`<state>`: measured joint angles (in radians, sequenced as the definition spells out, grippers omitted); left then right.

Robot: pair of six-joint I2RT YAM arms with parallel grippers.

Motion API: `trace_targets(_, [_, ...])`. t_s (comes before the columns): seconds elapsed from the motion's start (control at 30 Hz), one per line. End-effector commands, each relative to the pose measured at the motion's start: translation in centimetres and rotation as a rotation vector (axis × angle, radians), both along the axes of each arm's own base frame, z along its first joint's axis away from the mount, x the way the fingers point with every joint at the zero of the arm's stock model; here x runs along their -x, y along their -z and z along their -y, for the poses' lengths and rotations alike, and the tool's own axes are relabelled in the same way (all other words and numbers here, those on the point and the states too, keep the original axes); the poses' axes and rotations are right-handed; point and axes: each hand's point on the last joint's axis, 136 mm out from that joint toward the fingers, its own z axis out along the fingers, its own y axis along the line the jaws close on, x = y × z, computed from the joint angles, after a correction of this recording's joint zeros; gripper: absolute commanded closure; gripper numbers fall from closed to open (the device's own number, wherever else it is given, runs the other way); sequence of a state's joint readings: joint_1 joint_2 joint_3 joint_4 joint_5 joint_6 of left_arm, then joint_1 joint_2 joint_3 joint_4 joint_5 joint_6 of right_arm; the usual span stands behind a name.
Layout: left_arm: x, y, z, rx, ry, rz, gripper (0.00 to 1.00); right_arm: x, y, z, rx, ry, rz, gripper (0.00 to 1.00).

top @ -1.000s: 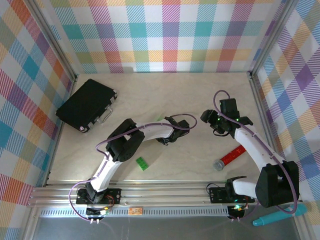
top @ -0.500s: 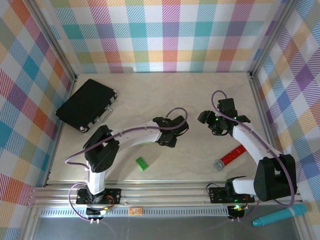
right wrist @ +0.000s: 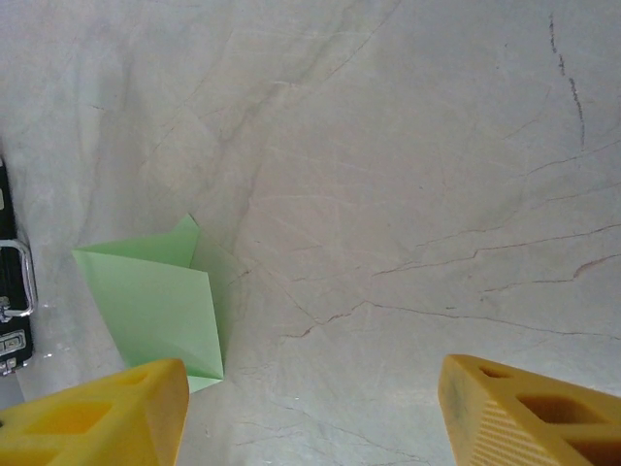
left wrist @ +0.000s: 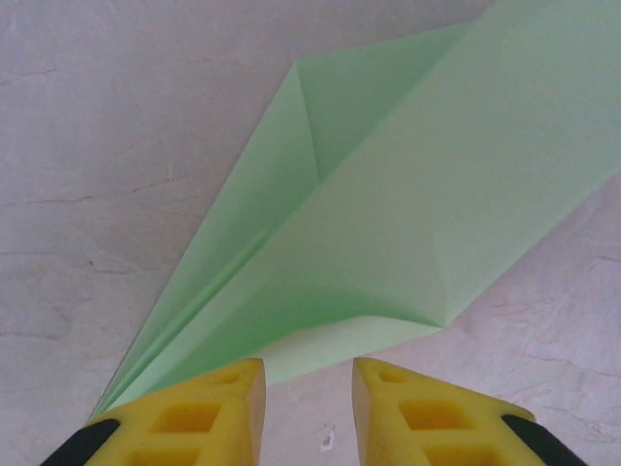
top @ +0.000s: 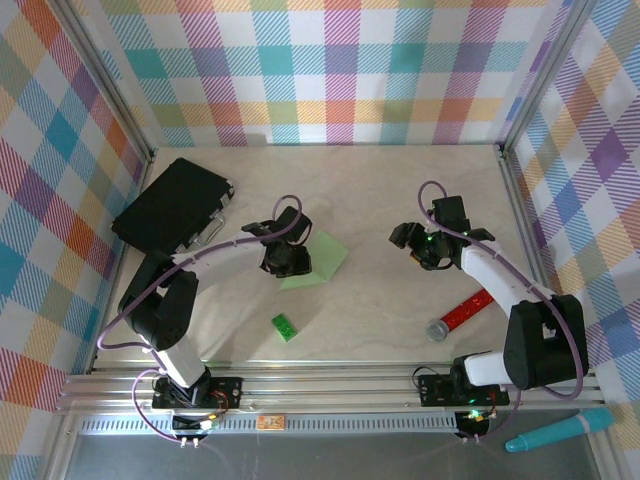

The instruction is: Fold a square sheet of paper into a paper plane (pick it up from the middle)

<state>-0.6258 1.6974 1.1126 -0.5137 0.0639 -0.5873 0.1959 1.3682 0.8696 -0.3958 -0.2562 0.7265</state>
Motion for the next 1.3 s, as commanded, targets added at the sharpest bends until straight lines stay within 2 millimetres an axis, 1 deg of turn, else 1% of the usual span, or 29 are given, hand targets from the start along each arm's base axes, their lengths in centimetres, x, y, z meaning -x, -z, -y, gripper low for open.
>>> trace_targets(0.0, [-1.2, 0.1, 1.4, 0.083, 0.008, 0.003, 0.72, -0.7, -0.6, -0.5, -0.037, 0.003, 0.005, 0.31])
trace_targets(0.1, [-2.4, 0.6, 1.1, 0.080, -0.012, 0.007, 0.73, -0.7, -0.3, -0.6, -0.041, -0.002, -0.003, 0.31])
trace_targets(0.2, [-3.0, 1.3, 1.1, 0.066, -0.013, 0.008, 0.74, -0.7, 0.0, -0.8, -0.046, -0.006, -0.013, 0.32])
trace_targets(0.33, [-3.5, 2.6, 0.3, 0.020, -0.027, 0.001, 0.75, -0.7, 0.2, -0.9, -0.049, -0.011, -0.017, 0.32])
trace_targets(0.43, [-3.5, 3.6, 0.3, 0.026, -0.038, -0.022, 0.75, -0.7, 0.4, -0.9, -0.055, -0.014, -0.024, 0.32])
trace_targets(0.63, [-2.1, 5.1, 2.0, 0.141, -0.055, -0.108, 0.76, -0.3, 0.7, -1.7, -0.100, -0.027, -0.046, 0.32])
trace_targets(0.7, [-1.2, 5.5, 2.9, 0.187, -0.062, -0.142, 0.76, 0.1, 1.0, -2.1, -0.130, -0.028, -0.067, 0.32])
trace_targets(0.77, [-1.0, 5.3, 4.2, 0.238, -0.066, -0.145, 0.76, 0.7, 1.4, -2.6, -0.159, -0.028, -0.089, 0.33])
trace_targets(0.9, [0.1, 5.2, 6.2, 0.313, -0.099, -0.181, 0.78, 2.2, 2.4, -4.0, -0.204, -0.037, -0.139, 0.35])
trace_targets(1.0, [0.6, 5.4, 7.4, 0.357, -0.135, -0.202, 0.80, 3.5, 3.1, -5.1, -0.233, -0.050, -0.168, 0.36])
trace_targets(1.1, [0.8, 5.8, 7.5, 0.382, -0.191, -0.218, 0.82, 4.5, 4.0, -6.5, -0.258, -0.068, -0.192, 0.39])
trace_targets(1.27, [1.2, 7.0, 6.7, 0.350, -0.230, -0.235, 0.82, 5.4, 5.1, -9.8, -0.304, -0.129, -0.228, 0.46])
